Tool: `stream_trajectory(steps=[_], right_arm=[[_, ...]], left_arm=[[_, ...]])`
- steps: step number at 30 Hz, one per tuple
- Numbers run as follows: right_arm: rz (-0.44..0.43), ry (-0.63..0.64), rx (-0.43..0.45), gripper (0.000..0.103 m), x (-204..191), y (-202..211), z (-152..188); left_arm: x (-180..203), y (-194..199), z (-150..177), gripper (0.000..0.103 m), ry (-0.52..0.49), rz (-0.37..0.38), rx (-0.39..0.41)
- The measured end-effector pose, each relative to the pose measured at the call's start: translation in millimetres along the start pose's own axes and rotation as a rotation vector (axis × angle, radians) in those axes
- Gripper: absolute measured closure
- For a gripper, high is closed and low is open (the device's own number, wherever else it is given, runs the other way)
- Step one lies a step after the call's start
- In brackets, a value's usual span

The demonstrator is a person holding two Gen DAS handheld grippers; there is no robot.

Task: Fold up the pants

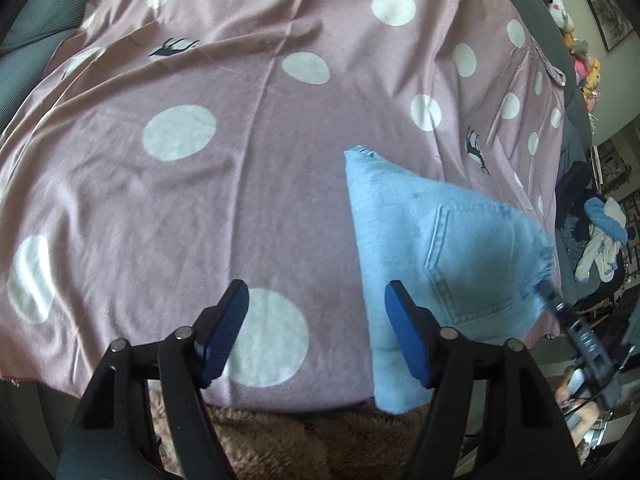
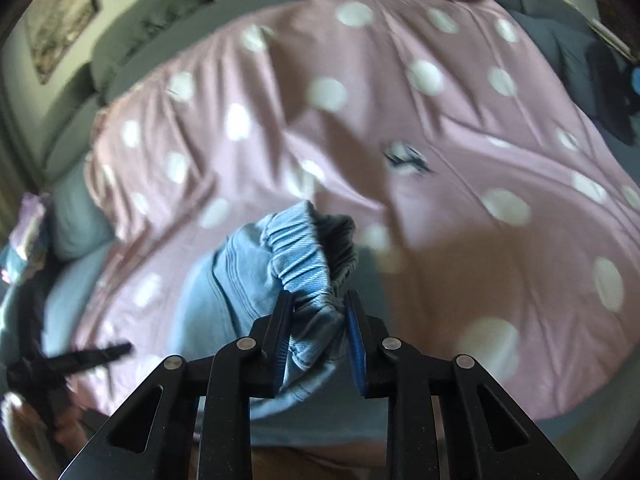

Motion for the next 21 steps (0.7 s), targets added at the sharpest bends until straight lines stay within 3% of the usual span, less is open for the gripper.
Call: stream_trajectory(steps=[5,9,13,17,21], right_arm=[[0.074,-0.011,-0.102,0.078,19,-42,27],[0.074,-0.036,-0.110,0.078,29,-50,33],[0.079,-0.022,-0.119,0.078,29,-50,34],[0.084,-0.024,-0.117,0.077,27,-51,36],[0.094,-0.022,-0.117,0.077,27,-52,39]], left_arm=[[20,-25,-21,0.056,-0.060,0.027,-0.027],[31,-44,-44,0.069,-0.079,0.031,-0.021],[32,-66,-48,0.069,-0.096,0.025,-0.063],[26,-82,-30,0.064,-0.084,0.028,-0.130],[26,-75,-9,0.063,-0.111,0.036,-0.134]])
Point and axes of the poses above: each gripper's, at about its wrist camera, not at the fingertips, and y roughly against the way its jaws point, x to its right, z to its underside, the point moved 4 cm from there along -y, roughly the way its jaws point, and after that the axes turned 5 degrees about z, right-handed, at the moved point
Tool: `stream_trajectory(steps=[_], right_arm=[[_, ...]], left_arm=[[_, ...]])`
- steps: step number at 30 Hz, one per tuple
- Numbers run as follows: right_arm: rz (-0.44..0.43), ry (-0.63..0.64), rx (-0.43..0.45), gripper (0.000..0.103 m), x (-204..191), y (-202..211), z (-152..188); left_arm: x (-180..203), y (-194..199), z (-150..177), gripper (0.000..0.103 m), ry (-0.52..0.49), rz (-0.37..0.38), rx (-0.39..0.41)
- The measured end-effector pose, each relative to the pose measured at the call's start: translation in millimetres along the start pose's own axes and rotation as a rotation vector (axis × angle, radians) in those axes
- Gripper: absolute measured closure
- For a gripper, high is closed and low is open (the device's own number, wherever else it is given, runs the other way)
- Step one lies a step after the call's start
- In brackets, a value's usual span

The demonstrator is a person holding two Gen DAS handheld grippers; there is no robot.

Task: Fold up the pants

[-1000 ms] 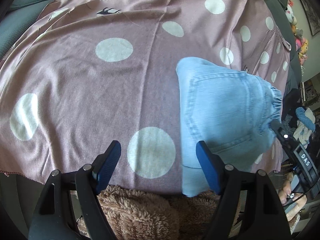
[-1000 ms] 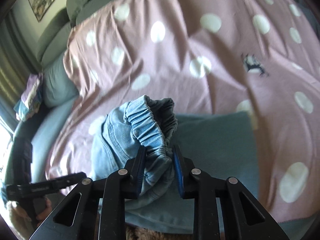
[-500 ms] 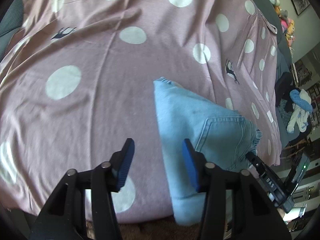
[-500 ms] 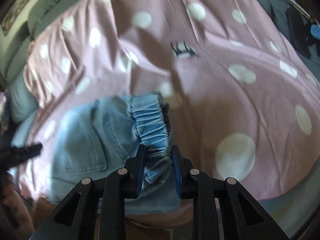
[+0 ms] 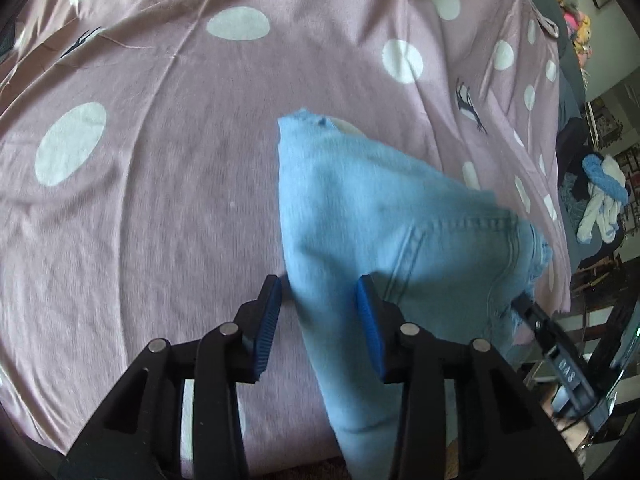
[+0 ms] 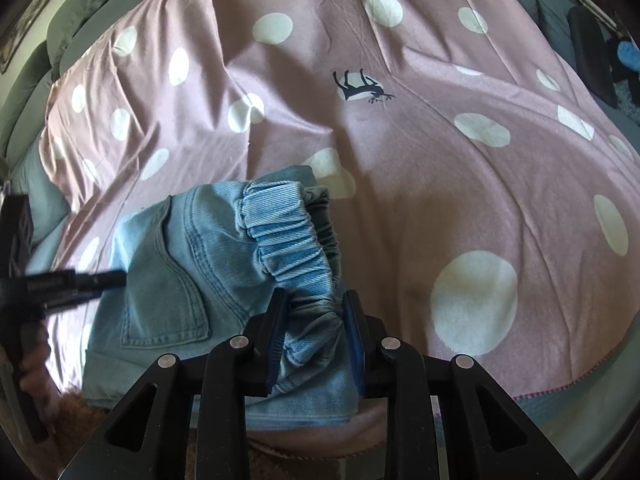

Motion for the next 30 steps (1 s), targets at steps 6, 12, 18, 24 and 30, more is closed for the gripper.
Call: stream_trajectory(steps=[6,12,18,24,30], right_arm=[[0.012,0.001,0.000,0.077,-1,0,1],[0.003,-0.015,-0.013,0.076,2,0,3],[0.009,-0.013,-0.016,0.075,2,1,4],[0.005,-0.017,-0.027,0.072,3,1,7],[-0.055,-0.028,-0.035,0.053,6,16,-1]], left_arm=[[8,6,30,0.062,-0.035,0.001,-0.030],[11,12,46,0.059,-0.021,0.018,-0.052],[12,14,59,0.054,-0.006,0.035,-0.067],[11,14,64,0.053,-0.002,0.022,-0.056],[15,10,62,0.053,-0.013,0.003,-0.041]])
Point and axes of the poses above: each gripper's, at about its wrist camera, not at the fingertips, and y roughly against the way its jaws point, x to its right, z to its underside, the point moved 4 cm from there along -y, roughly the way its jaws point, and after that the axes turned 5 degrees about z, right-handed, at the moved point
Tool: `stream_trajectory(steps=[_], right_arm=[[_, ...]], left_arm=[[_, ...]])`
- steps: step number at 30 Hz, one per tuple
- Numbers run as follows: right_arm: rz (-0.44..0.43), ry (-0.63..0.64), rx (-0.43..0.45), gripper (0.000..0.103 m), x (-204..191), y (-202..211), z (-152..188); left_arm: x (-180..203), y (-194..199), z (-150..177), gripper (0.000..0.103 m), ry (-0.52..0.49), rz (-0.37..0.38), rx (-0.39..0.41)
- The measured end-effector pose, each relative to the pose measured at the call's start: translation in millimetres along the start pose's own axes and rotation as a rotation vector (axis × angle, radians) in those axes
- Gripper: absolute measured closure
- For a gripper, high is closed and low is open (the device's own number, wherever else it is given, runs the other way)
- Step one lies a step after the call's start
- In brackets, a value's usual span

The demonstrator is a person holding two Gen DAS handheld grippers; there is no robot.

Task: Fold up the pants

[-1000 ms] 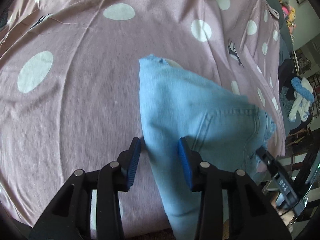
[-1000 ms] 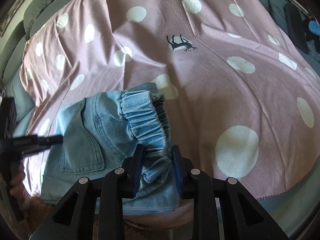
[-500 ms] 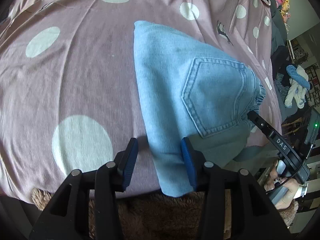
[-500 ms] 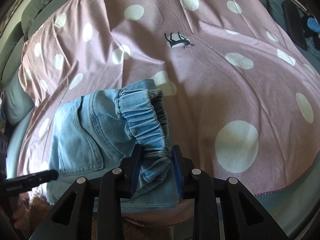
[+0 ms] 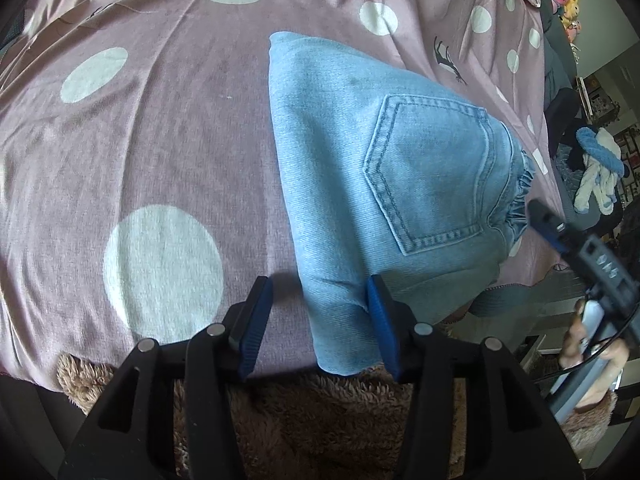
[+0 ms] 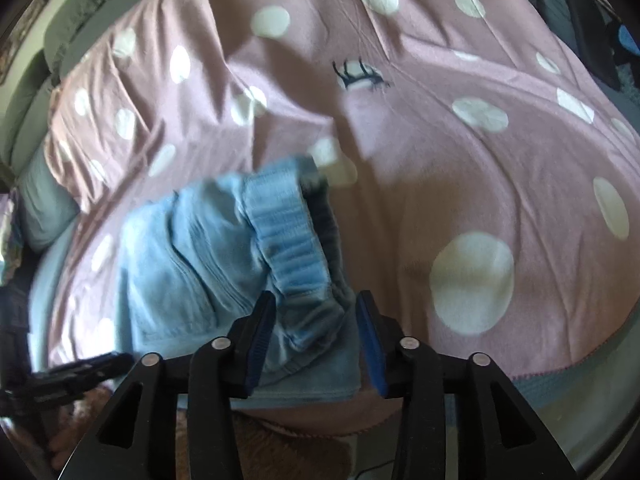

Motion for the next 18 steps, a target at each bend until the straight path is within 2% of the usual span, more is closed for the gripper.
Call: stream_trajectory(steps=[1,3,6,12,14,15,16,18], right_arm=[[-0.009,0.003,0.017,0.044,1,5,-5],[-0.035,0.005,0.047,0.035,0,14,-18],[-0.102,-0.004,0.046,0.035,-4,11,-38],[-0.165,0.012,-0.049,0.035,-23,-29,-54],[-0.154,0.021,-0.054,0.043,-25,-35,-53],[-0.159,0.026,-0.050,0.059,-25,-35,-54],[-0.175,0.022,-0.046,0.068,-26,-33,-53],[-0.173,0.028,-0.025,0.071,-27,-29,-54]], left_arm=[[0,-1,0,0.052,0.000,0.000,0.000],[0,-1,-1,0.052,0.000,0.001,0.002],[-1,-1,-1,0.052,-0.004,-0.001,0.009],[0,-1,1,0.052,-0.011,-0.006,0.019],[0,-1,1,0.052,-0.010,-0.006,0.019],[0,-1,1,0.052,-0.010,-0.006,0.019],[0,-1,1,0.051,-0.010,-0.005,0.019],[0,-1,1,0.051,-0.009,-0.005,0.018]])
Point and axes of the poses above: each gripper's, at about its wrist camera, not at the fingertips, and y roughly against the way its jaws point, x to its right, z to its underside, the point moved 4 cm from there along -y, roughly the way its jaws point, and after that the axes turned 5 degrees about z, right-handed, at the moved point
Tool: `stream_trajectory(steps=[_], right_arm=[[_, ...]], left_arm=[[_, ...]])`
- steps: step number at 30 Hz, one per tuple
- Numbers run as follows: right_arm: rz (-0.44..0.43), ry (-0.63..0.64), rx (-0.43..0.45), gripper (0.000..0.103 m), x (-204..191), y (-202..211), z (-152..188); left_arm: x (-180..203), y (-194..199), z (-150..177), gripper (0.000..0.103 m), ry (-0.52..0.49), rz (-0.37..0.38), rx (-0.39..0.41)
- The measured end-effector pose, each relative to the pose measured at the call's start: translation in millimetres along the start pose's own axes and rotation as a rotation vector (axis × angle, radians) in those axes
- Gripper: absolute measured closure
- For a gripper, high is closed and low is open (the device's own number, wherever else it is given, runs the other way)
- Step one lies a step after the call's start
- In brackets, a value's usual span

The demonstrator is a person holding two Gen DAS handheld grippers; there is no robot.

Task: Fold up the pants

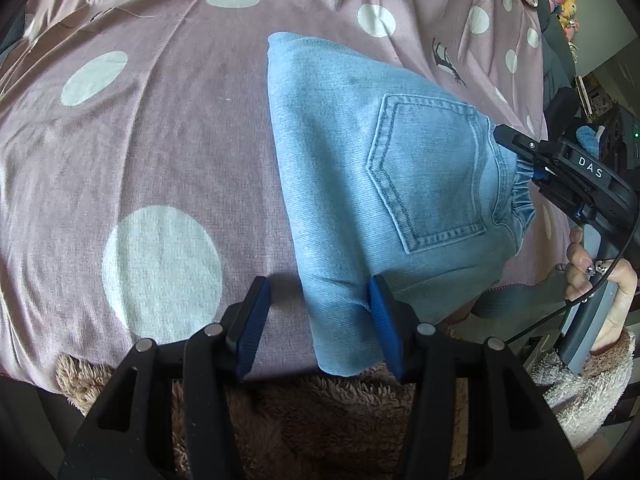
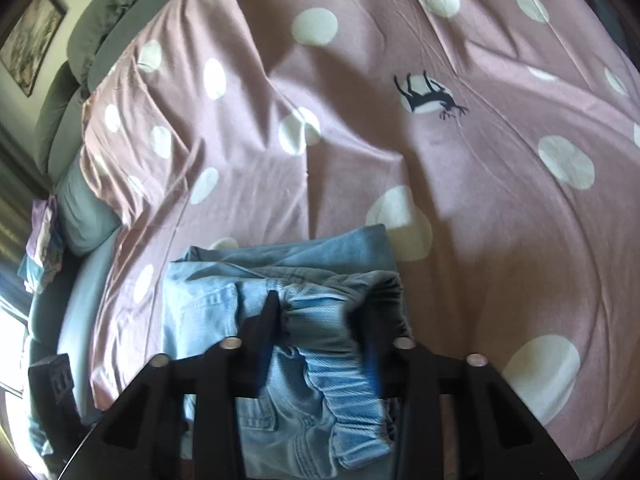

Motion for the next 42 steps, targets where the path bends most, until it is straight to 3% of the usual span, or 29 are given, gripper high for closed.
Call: stream_trajectory(steps=[4,14,16,22,29,32,34,42], right_arm=[[0.037,-0.005,0.019,0.072,4,-4,1],[0.030,-0.062,0.027,0.069,12,-18,5],[0.036,-0.069,0.032,0.060,12,-14,6],[0.064,-0.073,0.048,0.049,15,9,15],[0.156,-0.025,0.030,0.049,24,26,41],[0.174,-0.015,0.017,0.061,27,26,52],[0.156,-0.012,0.021,0.066,27,24,56],[0.122,-0.068,0.006,0.066,34,12,62]], left_arm=[[0,0,0,0.050,-0.004,-0.003,0.004],[1,-1,0,0.050,0.005,-0.009,0.008],[2,0,1,0.048,0.004,-0.017,0.011],[2,1,3,0.047,0.009,-0.029,0.018],[2,2,4,0.046,0.014,-0.039,0.023],[2,1,4,0.045,0.012,-0.043,0.025],[1,1,5,0.044,0.010,-0.048,0.027],[-1,1,7,0.040,0.014,-0.054,0.033]])
Point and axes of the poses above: each gripper's, at about its wrist camera, not at the fingertips, and y roughly against the way its jaws point, x to its right, z to its underside, the point moved 4 cm from there along -y, roughly the way its jaws point, and after that the axes turned 5 degrees about z, right-handed, at the moved point
